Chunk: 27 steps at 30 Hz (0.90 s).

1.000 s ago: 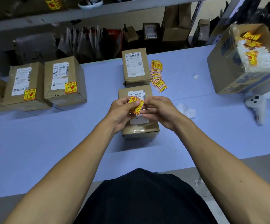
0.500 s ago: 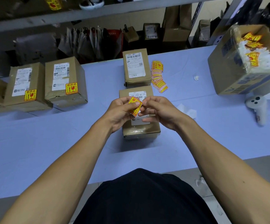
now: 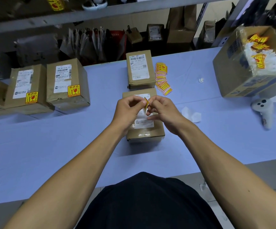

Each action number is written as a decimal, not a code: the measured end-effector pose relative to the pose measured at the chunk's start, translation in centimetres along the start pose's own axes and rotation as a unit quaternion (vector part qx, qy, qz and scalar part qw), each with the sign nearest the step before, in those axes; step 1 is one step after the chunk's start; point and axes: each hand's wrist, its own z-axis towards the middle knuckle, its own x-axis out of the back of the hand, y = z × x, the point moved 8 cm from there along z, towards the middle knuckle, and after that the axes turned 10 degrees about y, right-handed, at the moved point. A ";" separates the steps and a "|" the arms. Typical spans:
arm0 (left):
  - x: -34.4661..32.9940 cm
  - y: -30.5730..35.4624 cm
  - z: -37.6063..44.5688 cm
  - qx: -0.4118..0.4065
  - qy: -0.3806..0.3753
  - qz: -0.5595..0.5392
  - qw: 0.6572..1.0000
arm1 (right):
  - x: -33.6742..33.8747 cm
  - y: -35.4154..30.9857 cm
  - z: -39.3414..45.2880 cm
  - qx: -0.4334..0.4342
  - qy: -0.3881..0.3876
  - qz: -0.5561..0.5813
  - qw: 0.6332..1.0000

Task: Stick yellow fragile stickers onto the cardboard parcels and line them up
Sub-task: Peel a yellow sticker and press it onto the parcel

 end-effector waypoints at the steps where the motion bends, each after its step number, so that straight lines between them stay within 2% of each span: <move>1: -0.3 0.2 -0.2 -0.001 -0.007 -0.002 1.000 | 0.1 -0.1 0.0 0.009 0.006 -0.003 1.000; 7: -1.0 0.4 -1.3 0.008 -0.029 -0.032 0.999 | 0.5 0.0 -0.1 0.043 0.020 -0.028 0.998; 16: -1.2 -0.7 -1.0 0.081 0.024 -0.028 0.996 | 1.7 0.2 -0.1 0.036 0.059 -0.059 0.996; 22: -0.3 -2.4 -0.4 0.175 0.093 -0.136 0.971 | 6.4 2.5 0.7 -0.032 0.152 -0.047 0.987; 27: -0.2 -2.6 -0.4 0.189 0.115 -0.151 0.964 | 11.2 6.2 1.1 -0.117 0.230 -0.035 0.966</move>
